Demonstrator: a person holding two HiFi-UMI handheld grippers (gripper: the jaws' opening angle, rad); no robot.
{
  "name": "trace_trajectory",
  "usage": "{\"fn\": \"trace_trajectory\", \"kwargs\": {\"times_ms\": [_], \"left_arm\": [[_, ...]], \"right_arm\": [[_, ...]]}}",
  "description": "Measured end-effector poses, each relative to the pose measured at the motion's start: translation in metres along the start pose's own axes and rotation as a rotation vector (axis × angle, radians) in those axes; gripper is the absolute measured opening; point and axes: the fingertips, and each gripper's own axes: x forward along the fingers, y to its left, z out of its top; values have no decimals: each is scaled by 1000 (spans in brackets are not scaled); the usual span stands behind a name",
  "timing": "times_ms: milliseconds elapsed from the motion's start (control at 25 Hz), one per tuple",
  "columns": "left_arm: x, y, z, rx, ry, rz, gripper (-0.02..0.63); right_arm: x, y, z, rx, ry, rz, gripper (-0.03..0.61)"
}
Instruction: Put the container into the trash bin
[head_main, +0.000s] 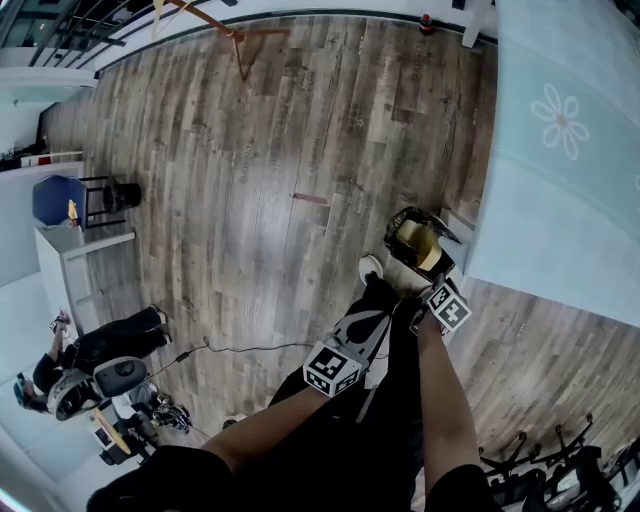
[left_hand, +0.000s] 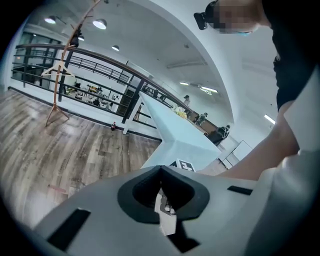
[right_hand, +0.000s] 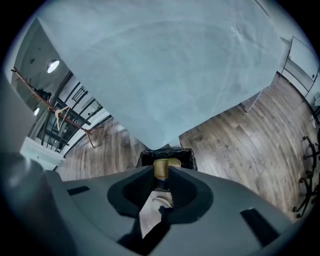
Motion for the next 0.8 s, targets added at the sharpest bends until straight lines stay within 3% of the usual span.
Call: {"fn": "trace_trajectory", "kwargs": {"times_ms": [400, 800], "left_arm": [[6, -13, -9, 20, 11, -4, 14], [9, -24, 10, 71, -4, 16, 14]], "right_arm": [[-14, 9, -16, -35, 31, 68, 91], [-63, 41, -10, -110, 20, 192, 91]]}}
